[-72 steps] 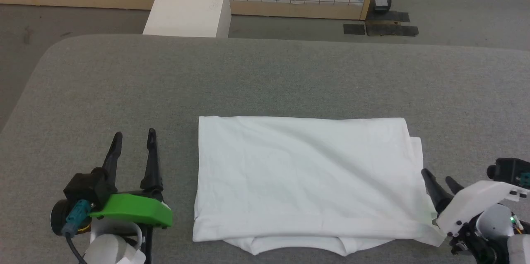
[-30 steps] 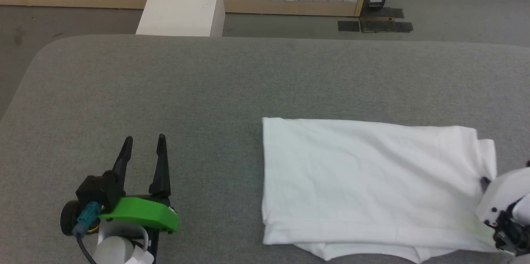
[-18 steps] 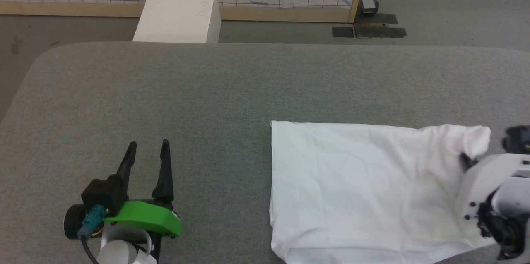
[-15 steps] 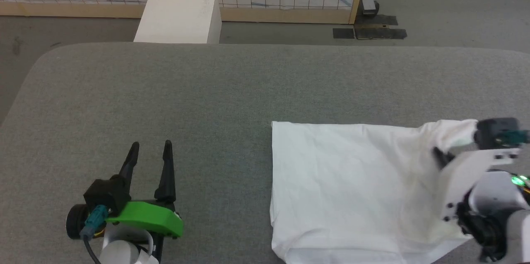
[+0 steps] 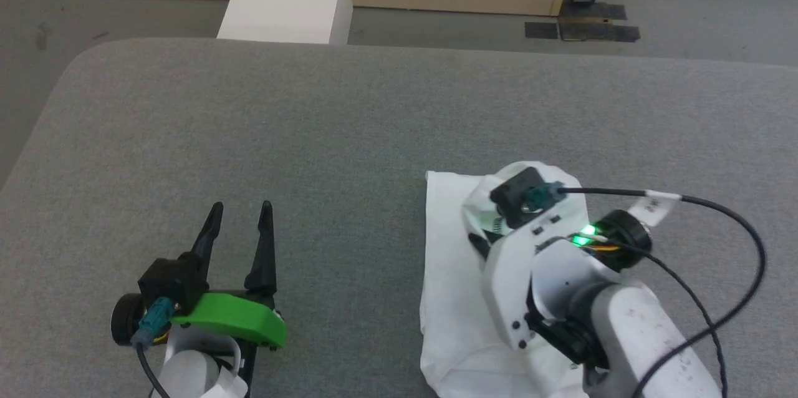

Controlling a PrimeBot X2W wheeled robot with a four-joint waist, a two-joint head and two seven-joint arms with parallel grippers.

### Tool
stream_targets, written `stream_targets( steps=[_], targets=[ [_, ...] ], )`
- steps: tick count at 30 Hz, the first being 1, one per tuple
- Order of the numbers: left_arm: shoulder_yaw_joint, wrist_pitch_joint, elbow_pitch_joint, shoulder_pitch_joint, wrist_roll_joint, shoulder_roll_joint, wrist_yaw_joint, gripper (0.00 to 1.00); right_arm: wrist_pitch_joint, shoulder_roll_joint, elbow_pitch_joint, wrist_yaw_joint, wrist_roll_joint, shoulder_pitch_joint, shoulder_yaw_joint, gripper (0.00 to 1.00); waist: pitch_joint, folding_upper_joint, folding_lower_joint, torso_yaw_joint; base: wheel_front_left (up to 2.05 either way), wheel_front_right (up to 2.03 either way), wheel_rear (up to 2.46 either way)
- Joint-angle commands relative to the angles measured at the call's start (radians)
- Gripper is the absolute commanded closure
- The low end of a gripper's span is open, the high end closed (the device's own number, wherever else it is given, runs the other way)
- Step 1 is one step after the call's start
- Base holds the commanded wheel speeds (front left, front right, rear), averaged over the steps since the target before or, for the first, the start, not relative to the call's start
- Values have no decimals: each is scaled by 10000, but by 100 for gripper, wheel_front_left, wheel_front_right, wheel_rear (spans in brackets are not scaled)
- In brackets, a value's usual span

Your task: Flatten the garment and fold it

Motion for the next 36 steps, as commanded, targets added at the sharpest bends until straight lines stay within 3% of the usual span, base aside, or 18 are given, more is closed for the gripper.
stream_targets(
  steps=[1, 8, 9, 10, 16, 21, 25, 29, 36],
  targets=[
    [-1, -47, 20, -200, -104, -22, -68, 0, -177, -5, 338, -15, 154, -319, 174, 100, 225, 0, 0, 216, 0, 0, 0],
    [-48, -47, 48, -360, -144, -29, -68, 0, -473, -5, 2491, -15, 953, -1285, 975, 100, 542, 0, 0, 448, 0, 0, 0],
    [-43, -47, 52, -368, -144, -31, -68, 0, -515, -5, 2668, -15, 1061, -1377, 1055, 55, 562, 0, 0, 456, 0, 0, 0],
    [-40, -47, 59, -377, -145, -34, -68, 0, -532, -5, 2854, -15, 1233, -1469, 1188, 0, 586, 0, 0, 463, 0, 0, 0],
    [-14, -47, 91, -361, -136, -52, -68, 0, -1210, -5, 2693, -15, 2273, -1691, 1482, 0, 557, 0, 0, 345, 0, 0, 0],
    [66, -47, 36, -301, -116, -56, -68, 0, -3043, -5, 1165, -15, 3331, -1435, 877, 0, 375, 0, 0, 51, 0, 0, 0],
    [147, -47, -90, -196, -103, -50, -69, 0, -4651, -5, 148, -15, 3351, -725, -606, 0, 184, 0, 0, -295, 0, 0, 0],
    [183, -47, -213, -129, -75, -53, -69, 0, -5746, -5, -99, -15, 3512, 112, -2238, 0, 38, 0, 0, -623, 0, 0, 0],
    [228, -47, -351, -117, -22, -74, -69, 0, -5838, -5, 934, -15, 4270, 1173, -4165, 0, -84, 0, 0, -955, 0, 0, 0]
  ],
)
